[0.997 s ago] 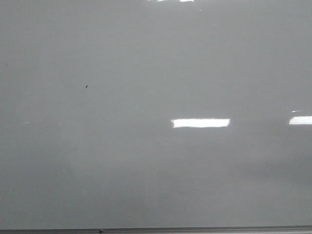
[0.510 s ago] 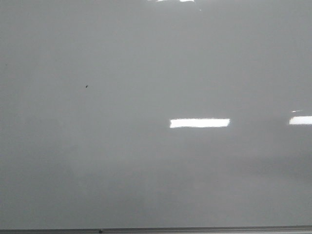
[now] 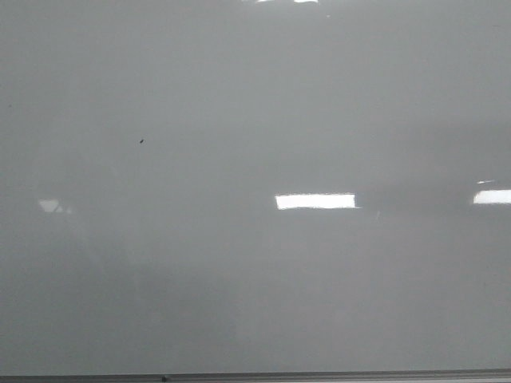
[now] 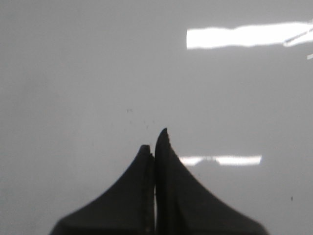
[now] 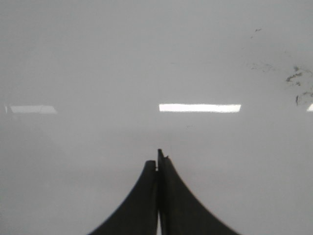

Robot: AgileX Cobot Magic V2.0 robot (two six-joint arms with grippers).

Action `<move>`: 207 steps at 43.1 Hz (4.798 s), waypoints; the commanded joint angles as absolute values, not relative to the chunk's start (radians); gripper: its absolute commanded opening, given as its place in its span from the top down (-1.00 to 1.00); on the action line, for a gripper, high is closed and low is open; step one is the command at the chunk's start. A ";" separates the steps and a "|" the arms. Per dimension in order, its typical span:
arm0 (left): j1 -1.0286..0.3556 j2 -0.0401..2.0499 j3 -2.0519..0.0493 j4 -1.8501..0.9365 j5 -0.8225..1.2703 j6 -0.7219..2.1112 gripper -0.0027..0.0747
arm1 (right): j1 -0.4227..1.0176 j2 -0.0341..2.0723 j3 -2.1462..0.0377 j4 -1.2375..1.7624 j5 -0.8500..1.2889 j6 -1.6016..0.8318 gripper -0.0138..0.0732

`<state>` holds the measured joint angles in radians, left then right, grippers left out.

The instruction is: Write number 7 on whiteboard

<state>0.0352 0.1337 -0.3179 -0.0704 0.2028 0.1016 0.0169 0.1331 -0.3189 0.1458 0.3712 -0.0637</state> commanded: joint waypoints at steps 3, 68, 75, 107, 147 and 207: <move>0.027 0.301 -0.422 -0.062 0.260 0.105 0.98 | 0.015 0.287 -0.404 0.153 0.296 -0.066 0.81; 0.149 1.250 -0.637 -0.041 0.278 0.067 -0.61 | 0.020 0.368 -0.406 0.153 0.276 -0.066 -0.68; 0.147 1.322 -0.637 -0.043 0.161 0.069 -0.61 | 0.020 0.368 -0.406 0.153 0.276 -0.066 -0.68; 0.107 1.460 -0.637 -0.027 -0.079 0.073 0.19 | 0.020 0.368 -0.406 0.153 0.277 -0.066 -0.68; -0.186 1.273 -0.988 -0.189 0.655 0.364 0.98 | 0.020 0.382 -0.445 0.185 0.377 -0.067 -0.68; -0.998 1.088 -0.988 -0.191 0.693 0.628 0.98 | 0.788 1.182 -1.194 0.643 0.932 -0.767 -0.66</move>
<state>-0.9907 1.1099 -0.9580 -0.1761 0.7549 0.6289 0.7832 1.1868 -1.1533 0.5975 0.9676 -0.7523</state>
